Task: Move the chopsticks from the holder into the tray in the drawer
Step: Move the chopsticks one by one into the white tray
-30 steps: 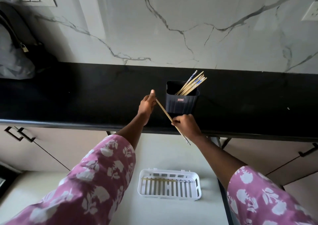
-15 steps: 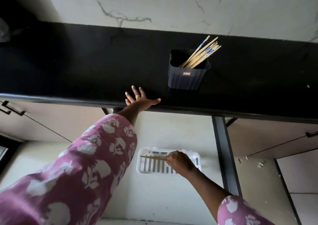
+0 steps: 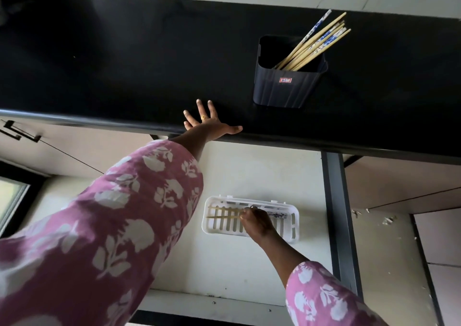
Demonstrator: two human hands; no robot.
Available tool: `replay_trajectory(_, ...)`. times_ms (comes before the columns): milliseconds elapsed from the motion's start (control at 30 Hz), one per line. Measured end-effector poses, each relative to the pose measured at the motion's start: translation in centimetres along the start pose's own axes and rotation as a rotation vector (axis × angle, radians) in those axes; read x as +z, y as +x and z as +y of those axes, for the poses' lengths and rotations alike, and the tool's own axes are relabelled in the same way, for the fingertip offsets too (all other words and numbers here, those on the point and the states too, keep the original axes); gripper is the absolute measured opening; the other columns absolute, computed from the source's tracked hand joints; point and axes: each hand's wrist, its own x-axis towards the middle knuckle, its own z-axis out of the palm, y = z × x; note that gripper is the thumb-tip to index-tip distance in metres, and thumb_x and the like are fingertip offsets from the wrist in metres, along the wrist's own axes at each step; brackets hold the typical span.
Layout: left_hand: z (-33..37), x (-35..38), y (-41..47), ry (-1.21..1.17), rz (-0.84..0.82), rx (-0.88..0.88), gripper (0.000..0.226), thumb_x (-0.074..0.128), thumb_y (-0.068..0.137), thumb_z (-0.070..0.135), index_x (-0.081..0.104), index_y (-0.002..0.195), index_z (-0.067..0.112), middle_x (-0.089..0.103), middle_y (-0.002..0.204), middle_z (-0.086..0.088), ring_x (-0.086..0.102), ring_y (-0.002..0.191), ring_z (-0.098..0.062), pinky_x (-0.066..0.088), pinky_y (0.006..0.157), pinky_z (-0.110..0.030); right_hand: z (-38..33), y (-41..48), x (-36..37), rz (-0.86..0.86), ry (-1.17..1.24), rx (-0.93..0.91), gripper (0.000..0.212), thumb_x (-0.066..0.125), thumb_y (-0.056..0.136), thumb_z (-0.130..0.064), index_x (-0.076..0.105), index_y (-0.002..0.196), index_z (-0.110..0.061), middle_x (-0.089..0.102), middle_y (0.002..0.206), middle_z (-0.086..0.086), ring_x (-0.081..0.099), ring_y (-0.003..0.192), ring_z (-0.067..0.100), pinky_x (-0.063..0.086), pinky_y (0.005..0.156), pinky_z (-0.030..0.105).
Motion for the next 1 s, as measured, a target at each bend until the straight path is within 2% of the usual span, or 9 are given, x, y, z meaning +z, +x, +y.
replay_trajectory(100, 0.0, -0.1, 0.1, 0.003, -0.006, -0.008, 0.121, 0.051, 0.061, 0.084, -0.015, 0.148, 0.031, -0.027, 0.155, 0.005, -0.022, 0.139, -0.045, -0.003, 0.114, -0.052, -0.3, 0.3, -0.1, 0.017, 0.010, -0.004, 0.031, 0.035, 0.092, -0.004, 0.065, 0.097, 0.001, 0.066, 0.110, 0.018, 0.058, 0.107, 0.031, 0.045, 0.085, 0.038)
replay_trajectory(167, 0.1, -0.2, 0.1, 0.001, -0.009, -0.008, 0.122, 0.052, 0.061, 0.084, -0.016, 0.147, 0.031, -0.028, 0.155, 0.005, -0.022, 0.139, -0.045, -0.004, 0.114, -0.052, -0.4, 0.3, -0.2, -0.013, -0.001, 0.008, 0.028, 0.040, 0.091, -0.004, 0.067, 0.099, 0.001, 0.067, 0.110, 0.019, 0.059, 0.107, 0.032, 0.047, 0.085, 0.038)
replay_trajectory(233, 0.1, -0.2, 0.0, -0.004, -0.009, -0.007, 0.122, 0.053, 0.061, 0.083, -0.016, 0.147, 0.031, -0.028, 0.154, 0.005, -0.023, 0.139, -0.045, -0.004, 0.114, -0.052, -0.6, 0.1, -1.0, 0.050, -0.108, -0.001, 0.009, 0.072, 0.073, -0.013, 0.073, 0.073, -0.004, 0.073, 0.081, 0.015, 0.069, 0.082, 0.026, 0.053, 0.066, 0.027)
replay_trajectory(267, 0.1, -0.1, 0.0, -0.007, -0.009, -0.007, 0.122, 0.053, 0.062, 0.083, -0.016, 0.147, 0.031, -0.028, 0.154, 0.005, -0.023, 0.139, -0.045, -0.004, 0.114, -0.052, -0.7, 0.2, -1.0, 0.082, -0.132, -0.036, 0.020, 0.088, 0.046, -0.018, 0.070, 0.050, -0.010, 0.069, 0.057, 0.008, 0.068, 0.059, 0.019, 0.050, 0.048, 0.020)
replay_trajectory(300, 0.1, -0.1, 0.0, -0.009, -0.008, -0.008, 0.121, 0.053, 0.062, 0.083, -0.016, 0.147, 0.031, -0.028, 0.154, 0.005, -0.023, 0.139, -0.045, -0.004, 0.114, -0.052, -0.5, 0.4, -0.6, 0.110, -0.155, -0.072, 0.034, 0.092, 0.020, -0.020, 0.062, 0.034, -0.013, 0.060, 0.039, 0.003, 0.061, 0.041, 0.014, 0.041, 0.035, 0.014)
replay_trajectory(367, 0.1, -0.2, -0.1, -0.014, -0.008, -0.012, 0.121, 0.054, 0.062, 0.082, -0.016, 0.147, 0.032, -0.028, 0.154, 0.006, -0.024, 0.138, -0.045, -0.005, 0.114, -0.052, -0.3, 0.4, -0.6, 0.192, -0.210, -0.090, 0.041, 0.088, 0.002, -0.022, 0.056, 0.026, -0.015, 0.050, 0.029, 0.000, 0.054, 0.032, 0.008, 0.036, 0.031, 0.010)
replay_trajectory(667, 0.3, -0.2, -0.2, -0.039, -0.007, -0.022, 0.120, 0.056, 0.064, 0.079, -0.016, 0.147, 0.031, -0.028, 0.154, 0.005, -0.025, 0.138, -0.045, -0.006, 0.114, -0.053, 0.2, 0.1, -0.6, 0.282, -0.308, -0.188, 0.040, 0.086, 0.004, -0.018, 0.058, 0.032, -0.012, 0.051, 0.034, -0.003, 0.055, 0.037, 0.008, 0.037, 0.034, 0.010)
replay_trajectory(800, 0.5, -0.4, -0.7, -0.049, -0.011, -0.021, 0.118, 0.057, 0.066, 0.077, -0.016, 0.147, 0.030, -0.028, 0.154, 0.004, -0.025, 0.138, -0.045, -0.007, 0.113, -0.053, 0.4, -0.3, -1.5, 0.334, -0.366, -0.269, 0.035, 0.084, 0.015, -0.010, 0.059, 0.039, -0.014, 0.054, 0.040, -0.004, 0.055, 0.038, 0.011, 0.039, 0.036, 0.013)
replay_trajectory(1000, 0.6, -0.2, -1.1, -0.051, 0.005, -0.024, 0.117, 0.055, 0.067, 0.078, -0.015, 0.148, 0.031, -0.027, 0.155, 0.005, -0.024, 0.138, -0.044, -0.006, 0.114, -0.052, 0.9, -0.4, -5.5, 0.601, -0.418, -0.377, 0.027, 0.074, 0.039, 0.005, 0.062, 0.054, -0.014, 0.057, 0.051, 0.000, 0.058, 0.046, 0.017, 0.046, 0.041, 0.020)
